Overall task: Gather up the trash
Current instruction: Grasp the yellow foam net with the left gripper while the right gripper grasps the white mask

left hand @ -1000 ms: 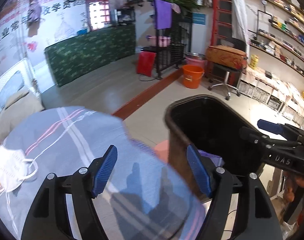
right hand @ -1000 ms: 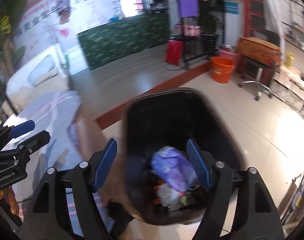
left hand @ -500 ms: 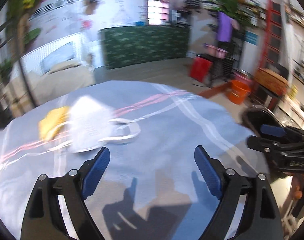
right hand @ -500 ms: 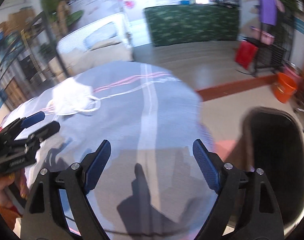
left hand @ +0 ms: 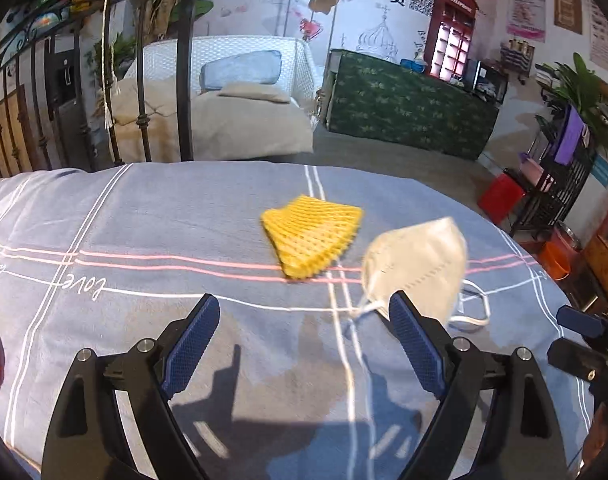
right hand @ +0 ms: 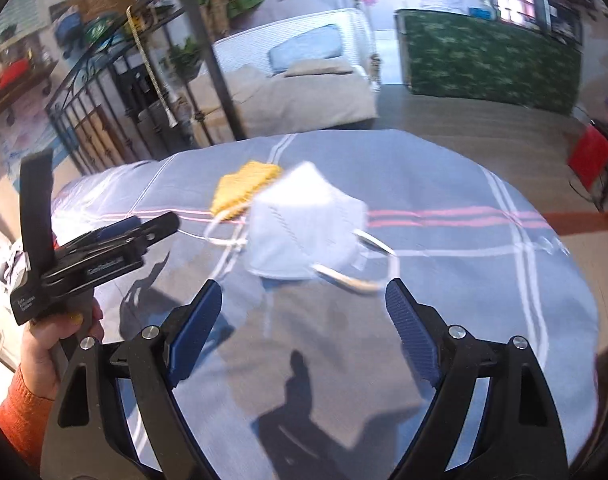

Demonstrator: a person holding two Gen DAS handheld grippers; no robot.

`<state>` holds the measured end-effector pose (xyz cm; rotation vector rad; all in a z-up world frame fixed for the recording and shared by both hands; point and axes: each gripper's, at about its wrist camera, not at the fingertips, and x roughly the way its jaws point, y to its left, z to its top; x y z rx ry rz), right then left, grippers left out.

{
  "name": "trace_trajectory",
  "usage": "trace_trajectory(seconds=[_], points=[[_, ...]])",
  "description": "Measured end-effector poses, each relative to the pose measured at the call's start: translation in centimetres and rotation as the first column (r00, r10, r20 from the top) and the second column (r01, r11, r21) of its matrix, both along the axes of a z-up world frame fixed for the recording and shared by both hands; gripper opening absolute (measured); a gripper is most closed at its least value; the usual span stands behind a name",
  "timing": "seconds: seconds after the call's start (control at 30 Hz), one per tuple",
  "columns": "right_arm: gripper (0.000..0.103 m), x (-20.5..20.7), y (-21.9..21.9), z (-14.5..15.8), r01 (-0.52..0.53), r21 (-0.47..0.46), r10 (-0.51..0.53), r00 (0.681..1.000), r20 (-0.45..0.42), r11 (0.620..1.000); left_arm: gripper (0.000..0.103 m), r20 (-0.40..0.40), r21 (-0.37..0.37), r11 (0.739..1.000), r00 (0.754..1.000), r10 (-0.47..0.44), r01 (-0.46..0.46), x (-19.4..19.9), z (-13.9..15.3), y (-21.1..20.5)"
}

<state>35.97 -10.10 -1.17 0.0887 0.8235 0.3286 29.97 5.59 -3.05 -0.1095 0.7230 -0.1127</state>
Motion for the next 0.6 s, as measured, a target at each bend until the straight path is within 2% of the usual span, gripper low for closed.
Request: trace_trajectory(seconds=[0.17,0.27,0.33,0.4,0.43,0.47,0.5,0.6], points=[[0.083,3.5,2.5,-0.8,0.007,-0.04,-0.008,1.0,-0.025,0.999,0.085,-0.015,0.018,1.0,1.0,0.02,-0.02,2.5,-0.4,1.5],[0.083,5.6,3.0,-1.8,0.037,-0.062,-0.041,0.998,-0.053,0.997,0.085,-0.038,-0.002,1.0,0.999,0.013,-0.013,3.7,-0.9,2.1],[0.077,6.3,3.2,-2.5,0.049,-0.079,-0.054,0.996,-0.064,0.996,0.085,-0.049,0.008,1.0,0.999,-0.002,0.002,4.3,-1.1,1.9],[0.048,6.5,3.1,-3.0,0.034,-0.077,-0.04,0.996,-0.074,0.996,0.085,-0.053,0.022,1.0,0.999,-0.014,0.015,4.9,-1.3,1.7],[0.042,6.6,2.9,-3.3,0.034,-0.072,-0.039,0.996,-0.08,0.997,0.085,-0.056,0.028,0.999,0.998,-0.024,0.026,5.2,-1.4,1.4],[0.027,6.6,2.8,-3.4,0.032,-0.07,-0.038,0.996,-0.081,0.997,0.085,-0.059,0.032,0.999,0.998,-0.032,0.034,5.3,-1.5,1.2],[0.02,6.4,2.5,-3.3,0.033,-0.08,-0.038,0.997,-0.066,0.996,0.085,-0.061,0.037,0.999,0.998,-0.036,0.038,5.4,-1.6,1.1],[0.009,5.7,1.6,-2.4,0.035,-0.092,-0.038,0.999,-0.032,0.995,0.085,-0.068,0.046,0.997,0.996,-0.051,0.054,5.9,-1.8,0.7]])
